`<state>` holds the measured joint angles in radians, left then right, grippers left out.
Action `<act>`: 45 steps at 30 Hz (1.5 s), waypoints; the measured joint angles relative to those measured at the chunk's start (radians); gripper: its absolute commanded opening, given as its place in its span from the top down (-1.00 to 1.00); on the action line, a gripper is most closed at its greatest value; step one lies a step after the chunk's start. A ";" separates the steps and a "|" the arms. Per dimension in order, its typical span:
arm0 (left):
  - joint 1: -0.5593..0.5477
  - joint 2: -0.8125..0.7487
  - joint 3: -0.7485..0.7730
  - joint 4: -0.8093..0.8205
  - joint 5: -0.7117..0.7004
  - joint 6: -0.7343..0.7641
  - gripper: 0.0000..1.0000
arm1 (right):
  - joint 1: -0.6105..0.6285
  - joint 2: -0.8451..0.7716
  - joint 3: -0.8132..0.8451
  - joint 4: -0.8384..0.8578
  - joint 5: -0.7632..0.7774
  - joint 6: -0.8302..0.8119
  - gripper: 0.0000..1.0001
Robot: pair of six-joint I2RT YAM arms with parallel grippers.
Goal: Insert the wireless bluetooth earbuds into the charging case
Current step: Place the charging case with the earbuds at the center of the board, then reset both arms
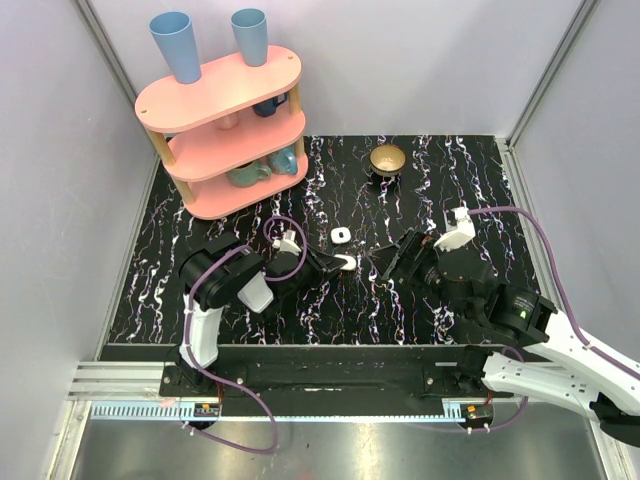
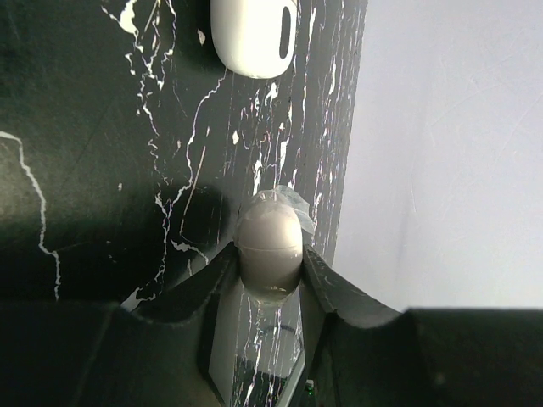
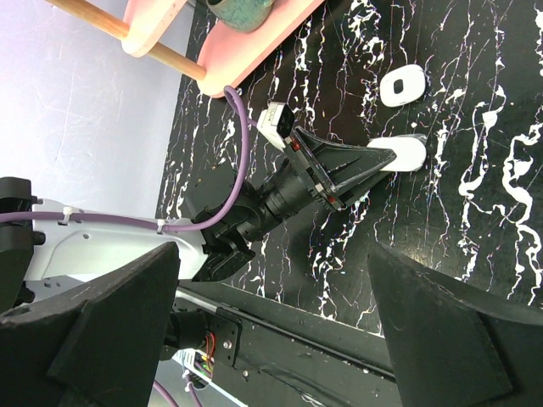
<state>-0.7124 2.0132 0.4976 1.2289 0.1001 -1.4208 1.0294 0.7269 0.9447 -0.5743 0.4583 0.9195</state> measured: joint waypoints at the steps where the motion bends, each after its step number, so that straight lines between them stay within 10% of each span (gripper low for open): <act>1: 0.000 0.000 0.000 0.000 0.000 -0.002 0.31 | 0.000 0.000 0.000 0.000 -0.001 -0.002 -0.99; 32: -0.002 -0.126 -0.015 -0.146 -0.007 0.075 0.05 | 0.000 -0.002 0.000 0.000 -0.016 -0.011 -1.00; 45: -0.002 -0.513 -0.012 -0.484 -0.090 0.327 -0.14 | 0.000 -0.005 -0.001 -0.001 -0.009 -0.023 -1.00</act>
<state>-0.7143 1.5005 0.4854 0.7448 0.0097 -1.0943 1.0294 0.7219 0.9436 -0.5755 0.4492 0.8967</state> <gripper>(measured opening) 0.527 0.994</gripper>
